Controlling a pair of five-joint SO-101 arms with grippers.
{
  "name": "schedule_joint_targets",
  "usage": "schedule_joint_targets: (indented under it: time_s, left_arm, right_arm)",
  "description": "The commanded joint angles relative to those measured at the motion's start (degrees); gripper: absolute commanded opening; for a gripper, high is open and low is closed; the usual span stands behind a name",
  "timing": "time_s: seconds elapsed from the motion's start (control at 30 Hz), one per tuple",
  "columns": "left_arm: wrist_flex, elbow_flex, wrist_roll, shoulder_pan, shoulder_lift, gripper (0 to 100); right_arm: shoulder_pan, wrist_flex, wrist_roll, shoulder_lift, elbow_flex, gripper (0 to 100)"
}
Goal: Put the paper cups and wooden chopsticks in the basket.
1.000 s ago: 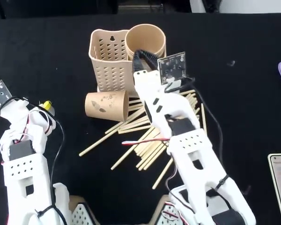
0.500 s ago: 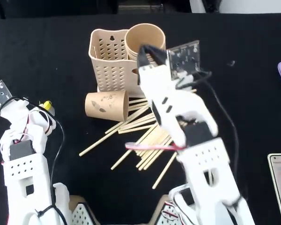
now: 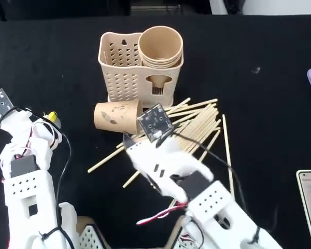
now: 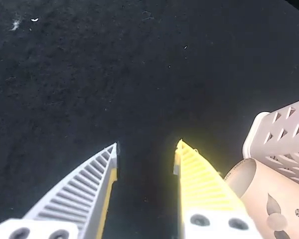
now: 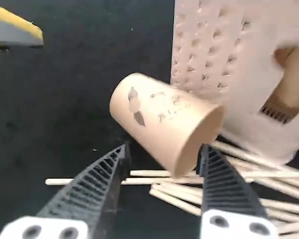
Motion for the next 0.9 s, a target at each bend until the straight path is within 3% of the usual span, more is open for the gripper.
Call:
schedule_joint_targets:
  time_s: [0.0, 0.33, 0.57, 0.63, 0.73, 0.87]
  left_arm:
    - [-0.88, -0.48, 0.09, 0.48, -1.05, 19]
    - [-0.88, -0.48, 0.09, 0.48, -1.05, 19]
    - [-0.88, -0.48, 0.09, 0.48, -1.05, 19]
    - [-0.88, -0.48, 0.09, 0.48, -1.05, 19]
    - [-0.88, -0.48, 0.09, 0.48, -1.05, 19]
    - [-0.88, -0.48, 0.09, 0.48, -1.05, 19]
  right_arm:
    - [-0.97, -8.18, -3.69, 5.32, -0.13, 23.2]
    - [-0.88, -11.6, -11.25, 25.19, -10.68, 23.2]
    - [-0.18, -11.52, -14.86, 29.05, -13.14, 22.7]
    - [0.88, -11.52, -14.86, 29.05, -13.14, 17.1]
    - [2.81, -11.6, -14.42, 28.97, -13.23, 1.1]
    - [3.43, -11.34, -9.05, 27.56, -12.53, 0.8]
